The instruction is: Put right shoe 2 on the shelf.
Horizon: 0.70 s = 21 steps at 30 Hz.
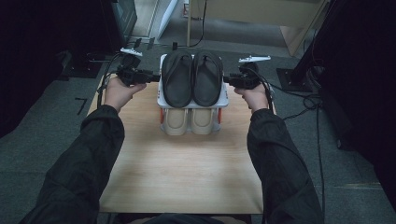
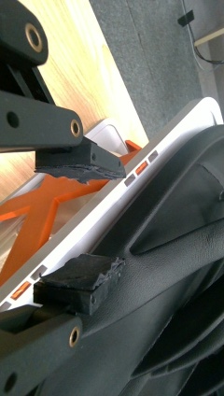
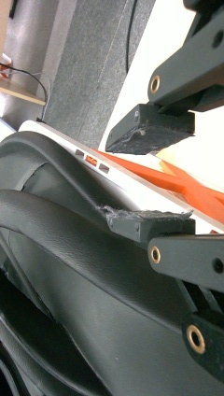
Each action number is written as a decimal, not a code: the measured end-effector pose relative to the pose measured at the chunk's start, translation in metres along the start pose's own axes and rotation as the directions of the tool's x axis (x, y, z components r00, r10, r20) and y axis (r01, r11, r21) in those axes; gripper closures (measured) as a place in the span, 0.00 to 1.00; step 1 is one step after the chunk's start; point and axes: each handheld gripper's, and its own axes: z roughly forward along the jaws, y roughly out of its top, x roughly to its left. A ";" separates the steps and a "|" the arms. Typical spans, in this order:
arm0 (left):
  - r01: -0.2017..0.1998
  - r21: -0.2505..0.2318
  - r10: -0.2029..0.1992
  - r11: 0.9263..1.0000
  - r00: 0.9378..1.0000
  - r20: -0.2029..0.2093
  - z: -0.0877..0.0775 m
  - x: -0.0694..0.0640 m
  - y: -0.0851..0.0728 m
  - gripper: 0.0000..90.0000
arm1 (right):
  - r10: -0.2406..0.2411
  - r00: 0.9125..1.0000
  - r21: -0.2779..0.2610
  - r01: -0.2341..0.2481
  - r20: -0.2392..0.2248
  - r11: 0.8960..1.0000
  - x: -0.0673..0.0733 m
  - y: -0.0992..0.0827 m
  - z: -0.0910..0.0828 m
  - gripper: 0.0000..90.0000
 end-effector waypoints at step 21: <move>0.047 -0.009 -0.047 0.999 0.999 0.010 -0.018 -0.002 -0.047 0.51 | -0.021 0.999 -0.048 0.018 -0.045 0.999 -0.006 -0.040 -0.034 0.62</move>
